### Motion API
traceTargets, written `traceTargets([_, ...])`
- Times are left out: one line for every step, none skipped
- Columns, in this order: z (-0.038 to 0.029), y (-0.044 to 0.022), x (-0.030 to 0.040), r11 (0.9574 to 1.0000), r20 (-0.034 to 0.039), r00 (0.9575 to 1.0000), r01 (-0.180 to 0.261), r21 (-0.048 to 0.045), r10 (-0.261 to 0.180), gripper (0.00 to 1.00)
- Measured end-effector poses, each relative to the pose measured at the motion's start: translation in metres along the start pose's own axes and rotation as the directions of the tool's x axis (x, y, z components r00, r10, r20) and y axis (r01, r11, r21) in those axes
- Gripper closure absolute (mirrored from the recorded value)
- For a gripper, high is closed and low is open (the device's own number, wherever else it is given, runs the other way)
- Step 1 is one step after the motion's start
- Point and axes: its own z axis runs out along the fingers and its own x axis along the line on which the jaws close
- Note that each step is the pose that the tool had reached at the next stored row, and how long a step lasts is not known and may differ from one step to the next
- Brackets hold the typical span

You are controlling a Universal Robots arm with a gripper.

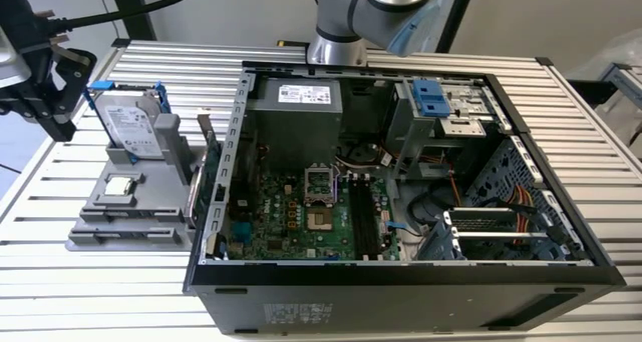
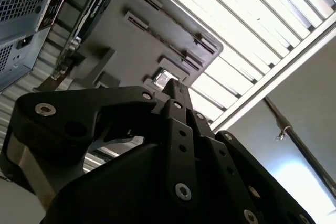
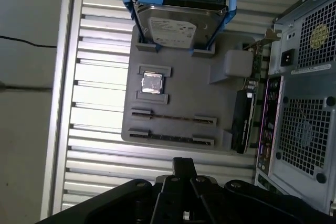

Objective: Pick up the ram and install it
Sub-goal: 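Pick up the ram and move it above insertion slot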

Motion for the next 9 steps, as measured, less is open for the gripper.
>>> traceTargets([0.0000, 0.0000, 0.0000, 1.0000, -0.0003, 1.0000, 0.004, 0.0004, -0.004, 1.00])
traceTargets([0.0000, 0.0000, 0.0000, 1.0000, -0.0004, 1.0000, 0.008, 0.0008, -0.008, 1.00])
traceTargets([0.0000, 0.0000, 0.0000, 0.9999, -0.0007, 0.9999, 0.012, 0.0012, -0.012, 1.00])
traceTargets([0.0000, 0.0000, 0.0000, 0.9999, -0.0009, 0.9999, 0.016, 0.0016, -0.016, 1.00])
traceTargets([0.0000, 0.0000, 0.0000, 0.9998, -0.0012, 0.9998, 0.021, 0.0020, -0.021, 1.00])
traceTargets([-0.0001, 0.0000, 0.0001, 0.9997, -0.0015, 0.9997, 0.025, 0.0024, -0.025, 1.00])
traceTargets([0.0000, 0.0000, 0.0000, 0.9996, -0.0017, 0.9996, 0.029, 0.0027, -0.029, 1.00])
traceTargets([0.0000, 0.0000, 0.0000, 0.9994, -0.0020, 0.9994, 0.033, 0.0031, -0.033, 1.00])
traceTargets([0.0000, 0.0000, 0.0000, 0.9993, -0.0022, 0.9993, 0.038, 0.0035, -0.038, 1.00])
